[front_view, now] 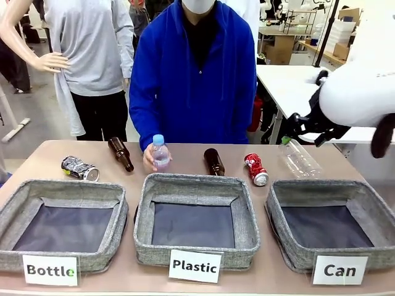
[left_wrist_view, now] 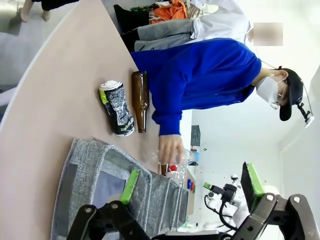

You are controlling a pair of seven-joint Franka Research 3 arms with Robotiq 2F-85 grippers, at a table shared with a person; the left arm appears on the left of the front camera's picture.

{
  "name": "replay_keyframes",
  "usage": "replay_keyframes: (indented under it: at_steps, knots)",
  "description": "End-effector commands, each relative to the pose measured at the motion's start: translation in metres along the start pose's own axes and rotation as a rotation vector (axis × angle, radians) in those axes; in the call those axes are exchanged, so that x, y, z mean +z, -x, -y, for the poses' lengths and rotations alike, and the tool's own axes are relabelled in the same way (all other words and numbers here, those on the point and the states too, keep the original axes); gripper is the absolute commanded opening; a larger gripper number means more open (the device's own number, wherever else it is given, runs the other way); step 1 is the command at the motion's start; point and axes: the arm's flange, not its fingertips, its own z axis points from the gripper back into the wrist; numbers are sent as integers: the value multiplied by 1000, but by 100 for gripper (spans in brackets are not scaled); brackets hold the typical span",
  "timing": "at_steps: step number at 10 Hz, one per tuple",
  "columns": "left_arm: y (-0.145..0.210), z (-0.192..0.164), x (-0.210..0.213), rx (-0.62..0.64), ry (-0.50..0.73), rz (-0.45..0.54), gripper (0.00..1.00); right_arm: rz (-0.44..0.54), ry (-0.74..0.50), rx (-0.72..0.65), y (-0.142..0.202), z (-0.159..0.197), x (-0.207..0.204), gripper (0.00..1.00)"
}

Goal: Sort the can waste into the basket.
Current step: Pick up the can waste from the table and place it in the right Fabric basket.

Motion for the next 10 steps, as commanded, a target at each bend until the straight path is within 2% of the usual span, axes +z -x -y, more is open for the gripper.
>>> replay_keyframes:
  at_steps: [1, 2, 4, 5, 7, 8, 10]
  knots:
    - [1, 0, 2, -20, 11, -7, 100, -155, 67, 44, -70, -30, -34, 100]
    - [1, 0, 2, -20, 11, -7, 100, -216, 57, 70, -89, -40, -59, 100]
    - [1, 0, 2, -20, 11, -7, 100, -309, 79, 32, -111, -44, -115, 100]
    - [1, 0, 2, -20, 11, -7, 100, -331, 74, 16, -116, -43, -138, 100]
    - [1, 0, 2, -20, 11, -7, 100, -354, 82, -30, -118, -27, -148, 100]
    - [1, 0, 2, -20, 11, -7, 100, -384, 81, 11, -118, -28, -162, 100]
    - [1, 0, 2, -20, 11, -7, 100, -405, 102, 4, -116, -34, -198, 100]
